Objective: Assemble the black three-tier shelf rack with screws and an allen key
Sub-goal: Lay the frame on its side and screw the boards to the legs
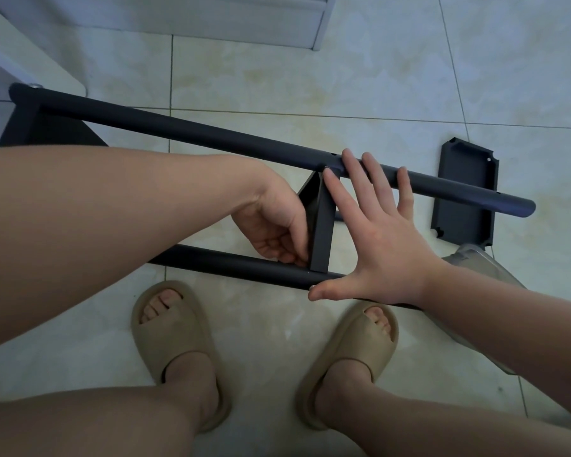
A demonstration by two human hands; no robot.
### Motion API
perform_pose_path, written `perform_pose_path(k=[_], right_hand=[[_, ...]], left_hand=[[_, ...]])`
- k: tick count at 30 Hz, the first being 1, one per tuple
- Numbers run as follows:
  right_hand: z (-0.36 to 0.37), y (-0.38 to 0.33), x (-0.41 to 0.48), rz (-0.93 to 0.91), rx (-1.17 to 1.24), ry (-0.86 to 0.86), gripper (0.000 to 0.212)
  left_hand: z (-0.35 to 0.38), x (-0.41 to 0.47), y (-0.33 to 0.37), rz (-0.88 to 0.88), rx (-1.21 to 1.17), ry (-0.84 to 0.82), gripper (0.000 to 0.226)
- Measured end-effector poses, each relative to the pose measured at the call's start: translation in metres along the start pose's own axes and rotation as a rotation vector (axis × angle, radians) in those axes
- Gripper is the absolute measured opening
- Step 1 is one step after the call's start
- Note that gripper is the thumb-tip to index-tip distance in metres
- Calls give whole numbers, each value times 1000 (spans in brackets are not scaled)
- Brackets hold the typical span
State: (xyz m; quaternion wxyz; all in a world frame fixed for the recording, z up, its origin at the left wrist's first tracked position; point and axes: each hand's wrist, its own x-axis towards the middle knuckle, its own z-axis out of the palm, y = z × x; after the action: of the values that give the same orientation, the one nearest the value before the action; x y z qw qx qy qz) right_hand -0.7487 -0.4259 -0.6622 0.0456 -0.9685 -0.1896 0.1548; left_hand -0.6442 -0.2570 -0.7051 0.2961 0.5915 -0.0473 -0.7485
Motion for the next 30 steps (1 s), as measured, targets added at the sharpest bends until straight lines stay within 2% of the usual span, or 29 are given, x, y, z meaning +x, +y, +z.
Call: perform_pose_path(k=[8, 16, 21, 30], right_hand=[[-1, -1, 0, 5, -8, -4, 144], [-1, -2, -1, 6, -5, -3, 144], [-1, -2, 0, 3, -10, -2, 143], [0, -2, 0, 5, -3, 1, 142]], left_hand=[[0, 1, 1, -5, 76, 31, 7], [0, -2, 1, 5, 13, 9, 11], [1, 0, -1, -5, 74, 33, 8], [0, -4, -1, 29, -19, -7, 13]])
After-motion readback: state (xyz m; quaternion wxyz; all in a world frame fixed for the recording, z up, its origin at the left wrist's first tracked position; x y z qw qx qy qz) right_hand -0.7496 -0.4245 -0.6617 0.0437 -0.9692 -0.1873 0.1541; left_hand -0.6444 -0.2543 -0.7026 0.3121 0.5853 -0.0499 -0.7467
